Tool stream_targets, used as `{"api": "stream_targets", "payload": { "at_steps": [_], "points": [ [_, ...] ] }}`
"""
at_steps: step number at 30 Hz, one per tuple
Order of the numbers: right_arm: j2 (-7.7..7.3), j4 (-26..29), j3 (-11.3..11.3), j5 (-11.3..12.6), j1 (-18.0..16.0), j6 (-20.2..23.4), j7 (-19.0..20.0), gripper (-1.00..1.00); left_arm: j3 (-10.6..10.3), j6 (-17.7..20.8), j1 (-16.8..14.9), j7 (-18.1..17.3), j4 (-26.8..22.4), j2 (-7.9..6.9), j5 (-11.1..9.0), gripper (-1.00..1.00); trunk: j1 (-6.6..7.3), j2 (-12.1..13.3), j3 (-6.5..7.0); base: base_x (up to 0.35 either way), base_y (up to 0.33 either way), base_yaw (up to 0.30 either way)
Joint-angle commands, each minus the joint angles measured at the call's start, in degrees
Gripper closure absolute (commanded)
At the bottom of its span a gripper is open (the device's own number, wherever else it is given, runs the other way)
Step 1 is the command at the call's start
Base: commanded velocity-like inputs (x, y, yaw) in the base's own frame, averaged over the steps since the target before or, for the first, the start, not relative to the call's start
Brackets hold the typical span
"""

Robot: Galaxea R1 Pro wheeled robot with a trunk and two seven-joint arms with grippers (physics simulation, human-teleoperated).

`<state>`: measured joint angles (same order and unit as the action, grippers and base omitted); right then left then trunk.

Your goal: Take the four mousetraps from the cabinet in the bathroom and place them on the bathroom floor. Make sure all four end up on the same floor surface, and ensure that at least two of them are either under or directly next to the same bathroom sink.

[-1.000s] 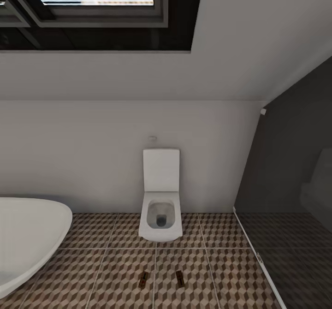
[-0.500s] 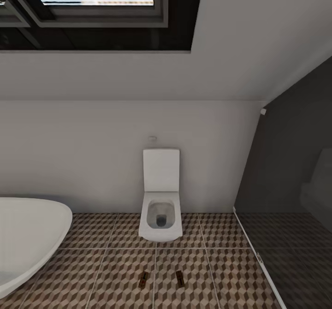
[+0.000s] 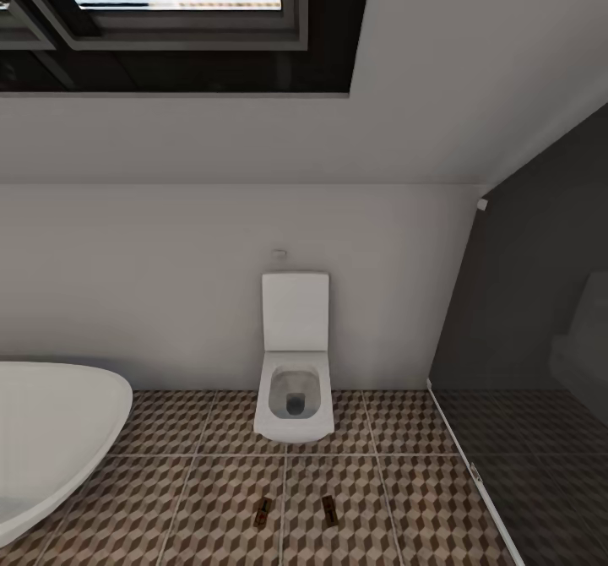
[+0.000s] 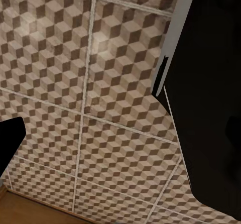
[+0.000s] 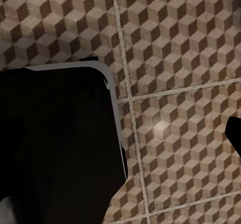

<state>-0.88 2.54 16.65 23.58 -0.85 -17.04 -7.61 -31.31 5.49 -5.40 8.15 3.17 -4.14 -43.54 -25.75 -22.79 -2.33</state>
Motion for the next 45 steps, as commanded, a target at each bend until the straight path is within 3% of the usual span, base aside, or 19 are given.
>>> {"api": "stream_targets", "payload": {
  "at_steps": [1,45],
  "points": [
    [0.0,0.0,0.5,0.4,0.0,-0.1,-0.2,-1.0,-0.5,0.2,0.0,0.1,0.0,0.01,-0.4,-1.0,-0.03,-0.1,-0.13,0.0,0.0,0.0],
    [0.0,0.0,0.5,0.4,0.0,-0.1,-0.2,-1.0,-0.5,0.2,0.0,0.1,0.0,0.01,-0.4,-1.0,-0.03,-0.1,-0.13,0.0,0.0,0.0]
  ]
}}
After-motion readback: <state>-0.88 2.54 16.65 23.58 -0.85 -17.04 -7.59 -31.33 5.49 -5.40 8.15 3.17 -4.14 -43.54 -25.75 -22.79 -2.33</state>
